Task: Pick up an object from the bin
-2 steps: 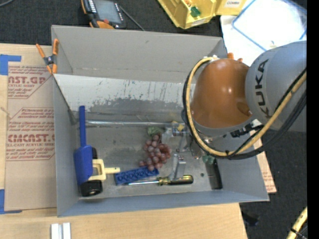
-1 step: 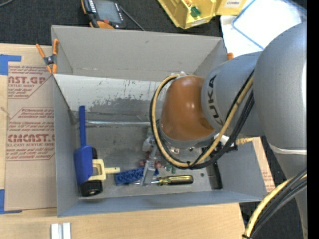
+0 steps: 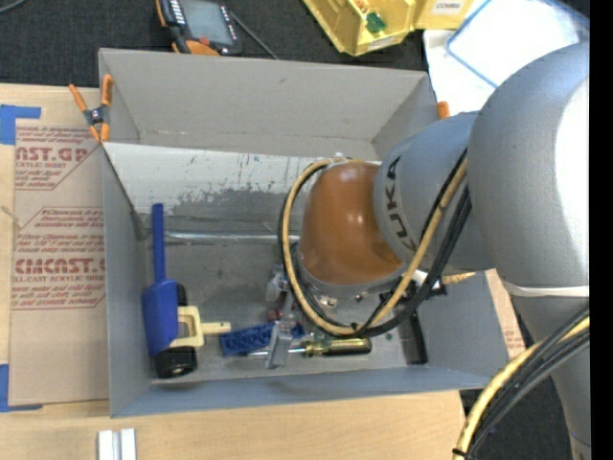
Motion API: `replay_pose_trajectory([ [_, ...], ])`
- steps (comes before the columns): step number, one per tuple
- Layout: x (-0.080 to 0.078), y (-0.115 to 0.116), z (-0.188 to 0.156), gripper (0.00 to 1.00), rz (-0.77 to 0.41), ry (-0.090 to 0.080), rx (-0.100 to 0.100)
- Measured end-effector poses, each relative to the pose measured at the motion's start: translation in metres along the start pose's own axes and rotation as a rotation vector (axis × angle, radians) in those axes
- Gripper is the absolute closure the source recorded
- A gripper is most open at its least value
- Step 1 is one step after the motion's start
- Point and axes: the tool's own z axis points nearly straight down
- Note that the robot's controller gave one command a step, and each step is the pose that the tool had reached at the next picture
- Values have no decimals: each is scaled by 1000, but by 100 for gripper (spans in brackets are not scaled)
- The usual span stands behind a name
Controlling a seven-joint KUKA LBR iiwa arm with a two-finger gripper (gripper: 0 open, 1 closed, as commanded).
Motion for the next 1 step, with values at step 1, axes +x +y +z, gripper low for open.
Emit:
replay_pose_trajectory([
  [1,-42,-58,36,0,-186,0,-2],
])
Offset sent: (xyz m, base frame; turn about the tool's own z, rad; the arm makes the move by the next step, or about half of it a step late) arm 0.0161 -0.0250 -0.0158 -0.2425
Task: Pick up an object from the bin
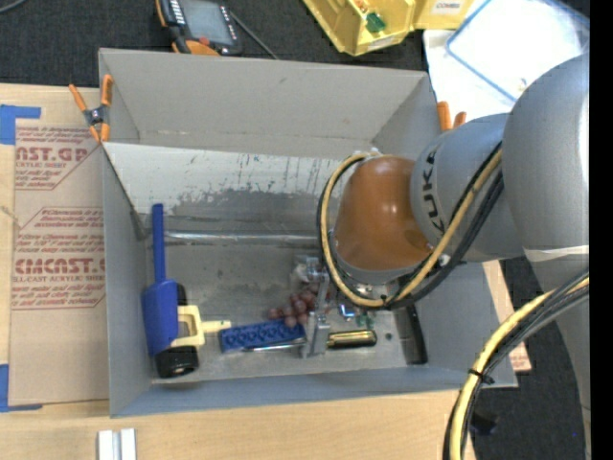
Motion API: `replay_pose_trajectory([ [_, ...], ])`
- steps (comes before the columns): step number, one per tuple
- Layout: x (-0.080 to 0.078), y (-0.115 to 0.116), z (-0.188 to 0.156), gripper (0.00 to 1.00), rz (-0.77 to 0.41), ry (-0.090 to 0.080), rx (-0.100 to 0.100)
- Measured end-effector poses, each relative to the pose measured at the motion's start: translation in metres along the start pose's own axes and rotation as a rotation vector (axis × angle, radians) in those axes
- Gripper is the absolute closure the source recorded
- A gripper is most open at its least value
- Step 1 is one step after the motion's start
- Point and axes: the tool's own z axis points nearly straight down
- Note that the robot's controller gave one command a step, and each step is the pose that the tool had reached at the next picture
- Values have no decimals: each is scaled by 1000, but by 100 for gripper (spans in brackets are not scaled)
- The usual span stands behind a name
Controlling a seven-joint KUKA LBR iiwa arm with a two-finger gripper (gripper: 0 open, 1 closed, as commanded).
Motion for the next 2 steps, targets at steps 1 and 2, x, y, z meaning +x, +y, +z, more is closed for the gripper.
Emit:
replay_pose_trajectory([
  [1,15,40,-21,100,-57,4,-2],
  [2,15,40,-21,100,-56,4,-2],
])
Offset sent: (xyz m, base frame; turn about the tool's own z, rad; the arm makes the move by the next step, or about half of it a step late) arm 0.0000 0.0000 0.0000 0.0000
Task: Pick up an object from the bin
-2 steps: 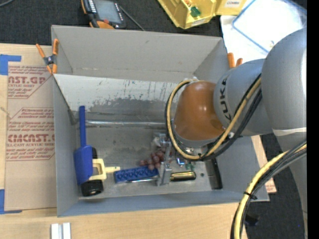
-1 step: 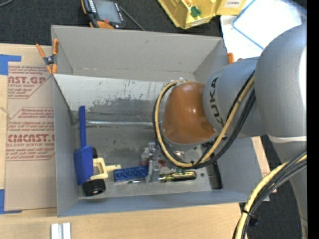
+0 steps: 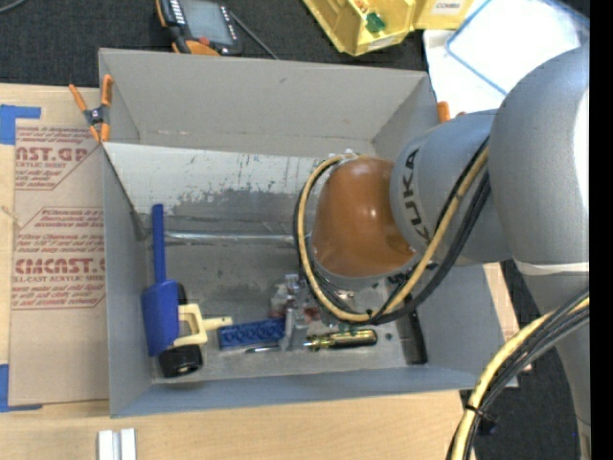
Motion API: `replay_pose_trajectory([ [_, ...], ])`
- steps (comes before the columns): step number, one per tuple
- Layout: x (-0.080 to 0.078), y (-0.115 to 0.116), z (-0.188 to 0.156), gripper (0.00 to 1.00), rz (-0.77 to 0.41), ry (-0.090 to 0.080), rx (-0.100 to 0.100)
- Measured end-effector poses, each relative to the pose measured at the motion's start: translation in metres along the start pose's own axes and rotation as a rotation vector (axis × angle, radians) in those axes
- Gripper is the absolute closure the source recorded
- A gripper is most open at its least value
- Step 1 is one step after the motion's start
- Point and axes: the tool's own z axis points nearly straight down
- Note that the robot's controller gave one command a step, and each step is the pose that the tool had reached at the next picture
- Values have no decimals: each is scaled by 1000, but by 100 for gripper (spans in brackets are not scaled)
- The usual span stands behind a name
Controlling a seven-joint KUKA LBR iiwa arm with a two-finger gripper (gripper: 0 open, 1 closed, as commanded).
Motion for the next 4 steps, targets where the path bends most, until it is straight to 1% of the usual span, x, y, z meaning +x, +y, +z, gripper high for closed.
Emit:
replay_pose_trajectory([
  [4,0,0,0,100,0,0,0],
])
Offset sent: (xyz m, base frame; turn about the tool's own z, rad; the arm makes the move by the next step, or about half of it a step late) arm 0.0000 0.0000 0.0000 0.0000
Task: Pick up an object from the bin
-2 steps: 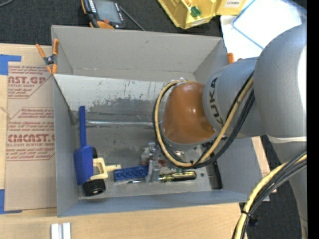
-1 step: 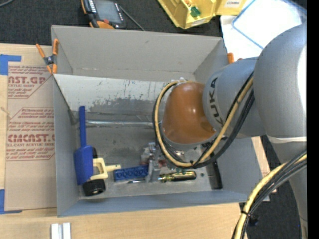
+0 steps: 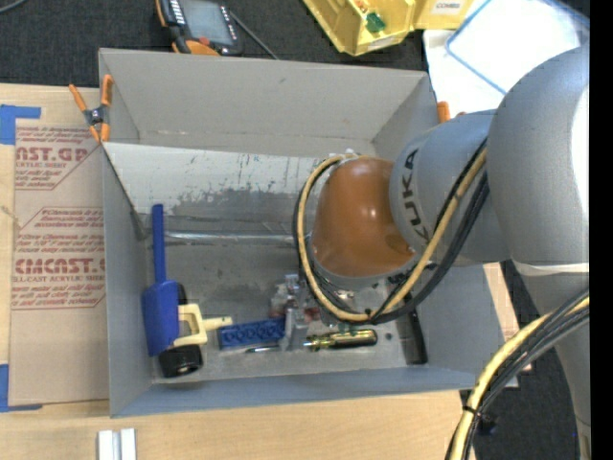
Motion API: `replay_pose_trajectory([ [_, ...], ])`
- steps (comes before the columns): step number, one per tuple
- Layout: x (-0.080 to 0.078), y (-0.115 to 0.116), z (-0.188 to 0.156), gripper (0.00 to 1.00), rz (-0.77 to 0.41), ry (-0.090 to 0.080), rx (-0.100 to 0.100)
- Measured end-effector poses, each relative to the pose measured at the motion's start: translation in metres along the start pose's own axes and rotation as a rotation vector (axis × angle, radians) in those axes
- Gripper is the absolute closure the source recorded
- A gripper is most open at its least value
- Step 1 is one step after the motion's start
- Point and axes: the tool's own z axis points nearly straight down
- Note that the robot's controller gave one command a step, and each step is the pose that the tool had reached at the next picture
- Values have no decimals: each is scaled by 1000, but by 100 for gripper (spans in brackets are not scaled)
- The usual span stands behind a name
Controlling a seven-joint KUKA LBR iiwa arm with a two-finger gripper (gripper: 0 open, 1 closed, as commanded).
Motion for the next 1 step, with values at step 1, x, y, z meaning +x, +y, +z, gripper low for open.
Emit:
replay_pose_trajectory([
  [1,0,6,-111,100,6,-1,-1],
])
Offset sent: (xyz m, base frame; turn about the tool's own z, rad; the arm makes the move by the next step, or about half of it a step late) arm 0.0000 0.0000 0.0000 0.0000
